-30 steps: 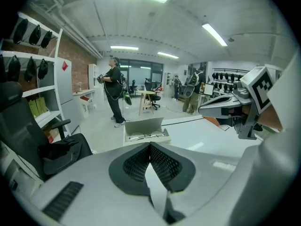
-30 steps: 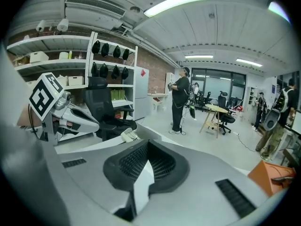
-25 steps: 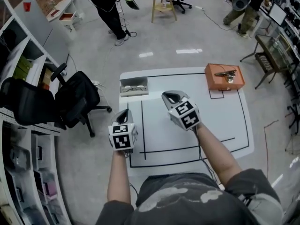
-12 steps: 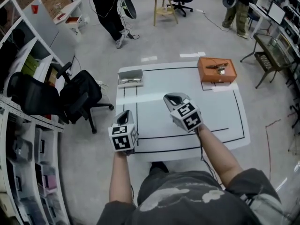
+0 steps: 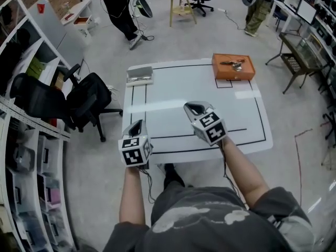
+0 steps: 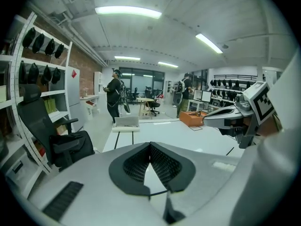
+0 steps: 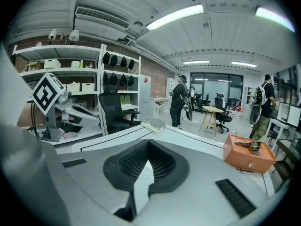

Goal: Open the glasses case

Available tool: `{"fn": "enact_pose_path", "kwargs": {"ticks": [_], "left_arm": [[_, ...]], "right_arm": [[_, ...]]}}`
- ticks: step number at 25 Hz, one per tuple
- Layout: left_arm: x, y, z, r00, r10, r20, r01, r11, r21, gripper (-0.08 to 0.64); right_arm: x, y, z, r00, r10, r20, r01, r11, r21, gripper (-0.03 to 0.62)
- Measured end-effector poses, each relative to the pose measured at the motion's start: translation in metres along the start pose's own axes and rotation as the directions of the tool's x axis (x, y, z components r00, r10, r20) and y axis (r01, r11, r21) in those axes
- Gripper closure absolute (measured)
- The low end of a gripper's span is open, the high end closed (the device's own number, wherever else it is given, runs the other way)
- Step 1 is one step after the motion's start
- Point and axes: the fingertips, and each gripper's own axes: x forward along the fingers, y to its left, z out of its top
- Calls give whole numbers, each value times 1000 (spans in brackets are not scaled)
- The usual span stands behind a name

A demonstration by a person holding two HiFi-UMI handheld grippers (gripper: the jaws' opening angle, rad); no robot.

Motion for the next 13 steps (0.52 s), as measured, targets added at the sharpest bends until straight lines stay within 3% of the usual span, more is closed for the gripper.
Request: {"fn": "enact_pose_path", "kwargs": {"ticks": [13], "left_arm": [[-63, -36, -28, 1000, 8, 15, -8, 1000, 8, 558]], "right_arm": [[-64, 25, -27, 1000, -16, 5, 16, 999, 40, 592]]}}
